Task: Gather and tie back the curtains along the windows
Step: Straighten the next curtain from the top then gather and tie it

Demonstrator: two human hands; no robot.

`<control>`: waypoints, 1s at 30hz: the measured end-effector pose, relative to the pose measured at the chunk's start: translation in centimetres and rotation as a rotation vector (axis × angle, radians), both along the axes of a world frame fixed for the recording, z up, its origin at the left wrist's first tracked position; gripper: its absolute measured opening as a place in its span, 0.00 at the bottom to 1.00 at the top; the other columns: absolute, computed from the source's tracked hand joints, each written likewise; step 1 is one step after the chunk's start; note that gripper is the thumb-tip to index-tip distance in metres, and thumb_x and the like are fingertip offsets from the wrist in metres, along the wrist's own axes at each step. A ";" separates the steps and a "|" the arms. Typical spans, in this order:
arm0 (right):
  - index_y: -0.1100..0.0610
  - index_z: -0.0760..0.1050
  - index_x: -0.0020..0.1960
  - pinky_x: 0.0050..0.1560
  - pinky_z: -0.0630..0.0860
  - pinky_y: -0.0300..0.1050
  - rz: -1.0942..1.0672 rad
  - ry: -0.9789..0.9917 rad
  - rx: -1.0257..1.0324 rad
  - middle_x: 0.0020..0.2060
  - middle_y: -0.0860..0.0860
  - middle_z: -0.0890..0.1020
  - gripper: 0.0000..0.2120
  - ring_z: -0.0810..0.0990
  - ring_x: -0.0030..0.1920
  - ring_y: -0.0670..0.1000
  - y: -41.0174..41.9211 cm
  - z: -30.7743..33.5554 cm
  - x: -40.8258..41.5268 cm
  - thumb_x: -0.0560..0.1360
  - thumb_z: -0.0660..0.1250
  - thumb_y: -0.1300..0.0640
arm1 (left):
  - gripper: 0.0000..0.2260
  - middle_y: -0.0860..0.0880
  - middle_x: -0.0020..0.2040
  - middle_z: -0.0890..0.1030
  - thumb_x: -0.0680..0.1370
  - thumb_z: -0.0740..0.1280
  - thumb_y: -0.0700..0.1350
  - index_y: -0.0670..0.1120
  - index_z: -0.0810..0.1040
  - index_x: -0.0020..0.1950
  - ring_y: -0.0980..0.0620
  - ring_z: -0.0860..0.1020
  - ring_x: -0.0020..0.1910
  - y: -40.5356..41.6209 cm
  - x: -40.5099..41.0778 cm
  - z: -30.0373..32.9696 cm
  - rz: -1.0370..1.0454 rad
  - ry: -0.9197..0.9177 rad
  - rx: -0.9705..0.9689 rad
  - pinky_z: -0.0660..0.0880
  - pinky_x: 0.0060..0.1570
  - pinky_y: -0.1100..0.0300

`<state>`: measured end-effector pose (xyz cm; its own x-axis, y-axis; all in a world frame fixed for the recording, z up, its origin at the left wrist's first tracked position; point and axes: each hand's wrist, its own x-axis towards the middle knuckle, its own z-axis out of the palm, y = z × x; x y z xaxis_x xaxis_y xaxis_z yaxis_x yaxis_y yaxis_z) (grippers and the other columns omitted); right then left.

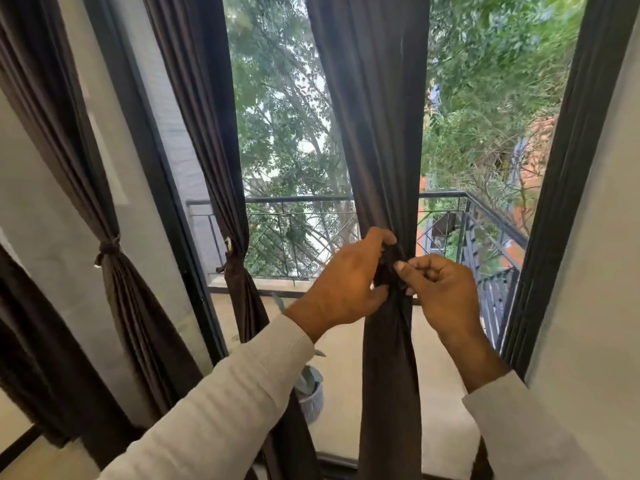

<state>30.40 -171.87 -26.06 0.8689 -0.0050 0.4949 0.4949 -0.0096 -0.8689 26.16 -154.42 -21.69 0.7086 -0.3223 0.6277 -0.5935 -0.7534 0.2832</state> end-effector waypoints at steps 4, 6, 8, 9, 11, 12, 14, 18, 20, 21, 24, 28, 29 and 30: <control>0.54 0.84 0.41 0.31 0.76 0.38 0.017 0.053 -0.033 0.27 0.48 0.82 0.07 0.78 0.27 0.45 0.5 0.4 0.1 0.76 0.78 0.57 | 0.24 0.49 0.51 0.81 0.73 0.74 0.38 0.48 0.73 0.68 0.48 0.78 0.46 0.4 -0.2 -1.4 0.077 -0.203 -0.005 0.79 0.46 0.48; 0.55 0.84 0.40 0.32 0.74 0.36 0.050 0.039 -0.052 0.27 0.47 0.82 0.07 0.77 0.26 0.45 0.3 0.9 0.1 0.76 0.79 0.57 | 0.21 0.47 0.52 0.81 0.74 0.73 0.38 0.45 0.79 0.67 0.46 0.80 0.46 0.7 0.0 -1.5 0.070 -0.257 0.022 0.80 0.45 0.48; 0.56 0.85 0.41 0.33 0.74 0.34 0.113 -0.017 -0.089 0.28 0.46 0.83 0.05 0.78 0.27 0.44 0.0 1.4 0.0 0.75 0.79 0.59 | 0.17 0.45 0.52 0.80 0.76 0.72 0.38 0.42 0.82 0.65 0.44 0.79 0.47 1.0 0.3 -1.5 0.063 -0.282 0.067 0.79 0.45 0.48; 0.56 0.85 0.42 0.34 0.74 0.32 0.152 -0.049 -0.103 0.29 0.46 0.83 0.04 0.77 0.28 0.43 -0.1 1.6 -0.1 0.75 0.79 0.60 | 0.15 0.44 0.51 0.79 0.77 0.72 0.38 0.42 0.83 0.63 0.43 0.79 0.47 1.2 0.4 -1.4 0.057 -0.283 0.081 0.79 0.44 0.48; 0.59 0.85 0.43 0.34 0.73 0.31 0.199 -0.091 -0.111 0.29 0.45 0.83 0.03 0.77 0.27 0.42 -0.4 2.0 -0.1 0.74 0.79 0.63 | 0.12 0.44 0.51 0.78 0.78 0.70 0.39 0.42 0.84 0.61 0.44 0.78 0.48 1.6 0.3 -1.3 0.037 -0.271 0.104 0.77 0.45 0.50; 0.60 0.85 0.43 0.34 0.73 0.31 0.203 -0.098 -0.107 0.29 0.45 0.83 0.03 0.77 0.27 0.41 -0.6 2.0 -0.1 0.74 0.78 0.64 | 0.10 0.45 0.52 0.77 0.78 0.70 0.40 0.42 0.84 0.59 0.45 0.77 0.48 1.8 0.2 -1.2 0.023 -0.257 0.117 0.77 0.46 0.50; 0.60 0.85 0.42 0.33 0.73 0.31 0.204 -0.089 -0.095 0.28 0.46 0.83 0.04 0.77 0.28 0.42 -0.6 2.2 -0.1 0.75 0.77 0.65 | 0.07 0.45 0.52 0.76 0.78 0.70 0.42 0.41 0.83 0.54 0.45 0.76 0.50 2.1 0.2 -1.1 -0.006 -0.215 0.151 0.76 0.49 0.48; 0.58 0.82 0.41 0.29 0.72 0.35 0.277 0.022 -0.077 0.28 0.49 0.81 0.07 0.76 0.28 0.45 -0.1 2.5 0.1 0.78 0.74 0.64 | 0.09 0.46 0.58 0.73 0.79 0.71 0.47 0.43 0.83 0.54 0.42 0.72 0.59 3.1 0.9 -0.5 -0.098 0.078 0.127 0.71 0.63 0.40; 0.55 0.83 0.38 0.27 0.71 0.36 0.351 0.158 -0.023 0.28 0.49 0.80 0.11 0.74 0.28 0.46 0.2 2.6 0.1 0.79 0.72 0.62 | 0.13 0.46 0.60 0.72 0.76 0.75 0.50 0.44 0.82 0.56 0.41 0.71 0.62 3.7 1.1 -0.2 -0.137 0.168 0.131 0.69 0.67 0.40; 0.54 0.83 0.36 0.27 0.71 0.36 0.387 0.222 -0.007 0.29 0.50 0.80 0.13 0.74 0.27 0.46 0.3 2.8 0.1 0.79 0.72 0.60 | 0.15 0.46 0.60 0.72 0.74 0.77 0.51 0.44 0.82 0.56 0.41 0.70 0.61 3.9 1.1 -0.1 -0.141 0.173 0.148 0.70 0.67 0.40; 0.54 0.84 0.33 0.30 0.71 0.39 0.448 0.332 0.008 0.31 0.53 0.78 0.15 0.72 0.27 0.47 0.6 3.0 0.1 0.80 0.71 0.58 | 0.13 0.48 0.56 0.72 0.75 0.78 0.52 0.46 0.82 0.52 0.43 0.71 0.56 3.7 0.9 0.1 -0.114 0.100 0.145 0.72 0.62 0.40; 0.55 0.81 0.34 0.31 0.70 0.40 0.445 0.383 0.072 0.31 0.53 0.74 0.14 0.71 0.28 0.47 0.6 3.0 0.5 0.78 0.73 0.55 | 0.08 0.48 0.49 0.77 0.79 0.74 0.50 0.46 0.83 0.52 0.46 0.74 0.49 3.5 0.6 0.0 -0.053 -0.084 0.135 0.73 0.53 0.45; 0.55 0.81 0.34 0.31 0.70 0.40 0.440 0.388 0.086 0.30 0.53 0.73 0.14 0.70 0.27 0.47 0.6 2.9 0.6 0.78 0.73 0.55 | 0.08 0.49 0.48 0.78 0.79 0.74 0.49 0.45 0.82 0.52 0.46 0.74 0.48 3.5 0.5 0.0 -0.032 -0.123 0.158 0.73 0.51 0.46; 0.55 0.80 0.33 0.31 0.70 0.40 0.434 0.390 0.096 0.30 0.53 0.73 0.15 0.70 0.27 0.47 0.6 2.9 0.6 0.79 0.73 0.55 | 0.07 0.49 0.47 0.79 0.79 0.73 0.48 0.45 0.82 0.53 0.46 0.75 0.48 3.4 0.2 0.1 -0.005 -0.148 0.174 0.72 0.51 0.46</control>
<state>31.04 -171.30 -23.19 0.9192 0.3627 0.1530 0.0795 0.2096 -0.9746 26.41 -151.05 -21.60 0.6114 -0.4378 0.6591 -0.6224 -0.7805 0.0589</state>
